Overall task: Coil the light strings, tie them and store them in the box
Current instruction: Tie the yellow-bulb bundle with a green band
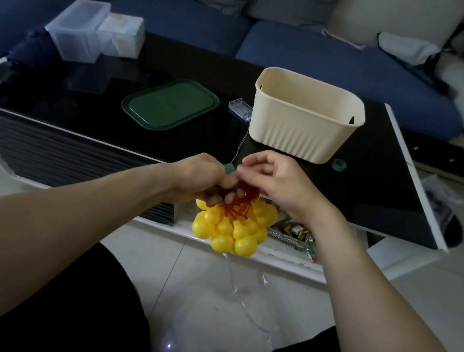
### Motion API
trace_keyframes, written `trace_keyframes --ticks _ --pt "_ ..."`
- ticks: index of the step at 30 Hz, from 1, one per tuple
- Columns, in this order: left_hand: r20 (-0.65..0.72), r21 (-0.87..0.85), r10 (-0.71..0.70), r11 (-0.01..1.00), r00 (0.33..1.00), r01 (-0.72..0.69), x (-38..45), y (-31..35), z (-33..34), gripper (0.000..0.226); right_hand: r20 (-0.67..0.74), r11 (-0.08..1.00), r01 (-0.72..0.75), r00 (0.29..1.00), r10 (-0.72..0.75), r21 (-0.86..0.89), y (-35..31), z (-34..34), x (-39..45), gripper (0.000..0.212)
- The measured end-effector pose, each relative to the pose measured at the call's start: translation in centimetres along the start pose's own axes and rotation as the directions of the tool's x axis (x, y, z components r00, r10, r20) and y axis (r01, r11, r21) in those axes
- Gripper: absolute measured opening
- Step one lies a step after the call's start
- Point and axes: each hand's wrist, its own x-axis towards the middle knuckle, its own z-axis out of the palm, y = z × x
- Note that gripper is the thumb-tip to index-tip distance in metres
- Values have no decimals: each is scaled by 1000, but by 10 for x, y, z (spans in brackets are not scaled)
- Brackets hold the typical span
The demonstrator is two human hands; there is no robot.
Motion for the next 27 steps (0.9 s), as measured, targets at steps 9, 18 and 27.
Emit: trace_keyframes --ticks 9,18,27 --pt "129 -62 -71 995 989 80 -6 6 -4 47 9 916 204 977 -214 -345 2 0 -4 20" --pt "57 -156 -81 984 995 89 -4 12 0 45 -182 905 222 935 -303 -364 0 5 -7 22" --pt "-97 -255 -129 962 987 100 -4 19 10 36 -268 907 268 894 -360 -325 0 11 -9 21"
